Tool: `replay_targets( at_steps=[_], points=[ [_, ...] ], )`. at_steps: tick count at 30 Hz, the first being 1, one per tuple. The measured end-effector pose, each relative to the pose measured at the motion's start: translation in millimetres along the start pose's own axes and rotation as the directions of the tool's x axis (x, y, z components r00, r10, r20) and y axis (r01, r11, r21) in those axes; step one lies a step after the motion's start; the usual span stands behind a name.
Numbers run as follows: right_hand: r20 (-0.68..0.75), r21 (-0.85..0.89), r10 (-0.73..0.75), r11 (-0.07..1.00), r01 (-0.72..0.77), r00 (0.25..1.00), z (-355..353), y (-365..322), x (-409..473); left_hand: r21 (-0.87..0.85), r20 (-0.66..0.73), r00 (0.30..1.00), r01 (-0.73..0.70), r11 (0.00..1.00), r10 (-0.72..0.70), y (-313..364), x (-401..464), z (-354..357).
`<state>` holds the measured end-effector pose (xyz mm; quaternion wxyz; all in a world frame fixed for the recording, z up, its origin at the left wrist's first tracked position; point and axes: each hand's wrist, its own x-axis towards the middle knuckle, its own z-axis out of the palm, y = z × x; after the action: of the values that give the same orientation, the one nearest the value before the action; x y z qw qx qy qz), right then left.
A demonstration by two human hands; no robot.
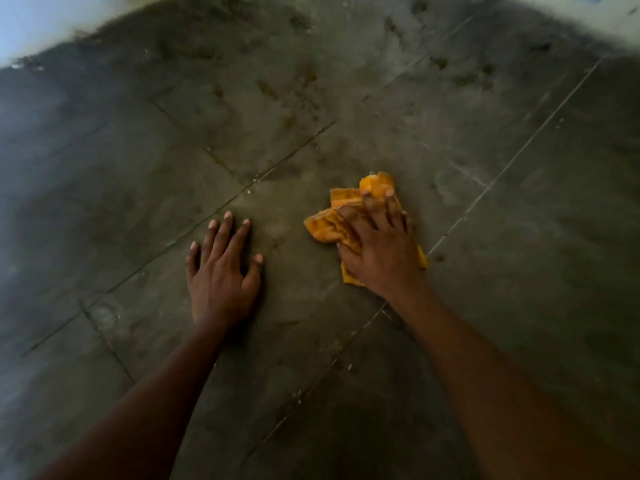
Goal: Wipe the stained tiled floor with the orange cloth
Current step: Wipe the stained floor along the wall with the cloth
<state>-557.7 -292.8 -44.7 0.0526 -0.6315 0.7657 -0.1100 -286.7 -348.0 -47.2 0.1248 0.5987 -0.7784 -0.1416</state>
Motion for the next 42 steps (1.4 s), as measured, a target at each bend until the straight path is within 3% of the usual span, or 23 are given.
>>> replay_targets(
  at_steps=[3,6,8,11,13,15,19,25,26,28,30,33,35,39,41,42],
  points=[
    [-0.046,0.019,0.009,1.0,-0.008,0.999,1.8,-12.8,-30.2,0.006,0.02,1.0,0.001,1.0,-0.001,2.2,-3.1,-2.1],
    [0.039,-0.045,-0.171,0.984,0.173,0.984,-4.8,-4.0,-82.9,0.007,0.055,0.998,0.007,1.0,-0.008,3.6,-2.8,-3.4],
    [0.083,-0.07,-0.2,0.976,0.206,0.976,-12.3,18.9,-104.2,0.015,0.062,0.998,0.011,1.0,-0.012,3.3,-2.0,-0.2],
    [0.052,-0.101,0.063,0.993,-0.057,0.997,-15.8,59.5,-98.0,0.022,0.064,0.998,0.024,0.999,-0.025,2.2,-2.2,4.0],
    [-0.037,-0.092,0.272,0.957,-0.275,0.961,-17.1,72.4,-74.0,0.021,0.063,0.998,0.023,1.0,-0.024,2.3,1.1,3.9],
    [-0.034,-0.09,0.359,0.928,-0.36,0.933,-17.0,65.7,-43.9,0.004,0.073,0.997,0.017,1.0,-0.018,2.6,9.5,0.8],
    [0.012,-0.116,0.308,0.945,-0.305,0.951,-9.9,30.9,-21.4,-0.052,0.084,0.996,0.023,0.998,-0.019,21.0,31.5,0.1],
    [0.086,-0.119,0.001,0.993,0.009,0.996,-18.4,35.4,-121.7,0.004,0.025,1.0,-0.019,1.0,0.019,27.6,34.8,9.3],
    [0.087,-0.125,0.023,0.992,-0.012,0.996,-23.9,51.1,-129.6,0.014,0.018,1.0,-0.023,1.0,0.023,25.9,33.9,9.4],
    [0.056,-0.168,0.234,0.96,-0.222,0.971,-27.3,84.7,-119.0,0.019,-0.001,1.0,-0.026,0.999,0.026,26.7,34.1,13.3],
    [-0.017,-0.138,0.482,0.866,-0.48,0.876,-27.4,96.7,-78.5,0.021,-0.024,0.999,-0.021,1.0,0.021,30.0,36.7,16.7],
    [0.014,0.003,0.648,0.762,-0.648,0.762,-26.2,79.4,-12.0,0.012,-0.045,0.998,-0.039,0.999,0.039,30.3,36.8,17.8],
    [0.059,0.0,0.593,0.804,-0.594,0.803,-26.0,63.7,1.1,0.014,-0.062,0.995,-0.072,0.997,0.072,30.5,35.5,16.3],
    [0.039,-0.121,0.28,0.954,-0.274,0.959,-25.4,59.9,-54.7,-0.015,-0.061,0.997,-0.056,0.998,0.055,29.5,37.9,14.5],
    [0.085,-0.164,0.243,0.96,-0.227,0.966,-27.4,85.2,-75.5,-0.002,-0.044,0.998,-0.037,0.999,0.037,29.3,38.8,15.8],
    [0.082,-0.159,0.296,0.947,-0.281,0.952,-30.6,102.3,-69.2,0.003,-0.035,0.999,-0.028,1.0,0.028,29.0,40.0,17.2]
  ],
)
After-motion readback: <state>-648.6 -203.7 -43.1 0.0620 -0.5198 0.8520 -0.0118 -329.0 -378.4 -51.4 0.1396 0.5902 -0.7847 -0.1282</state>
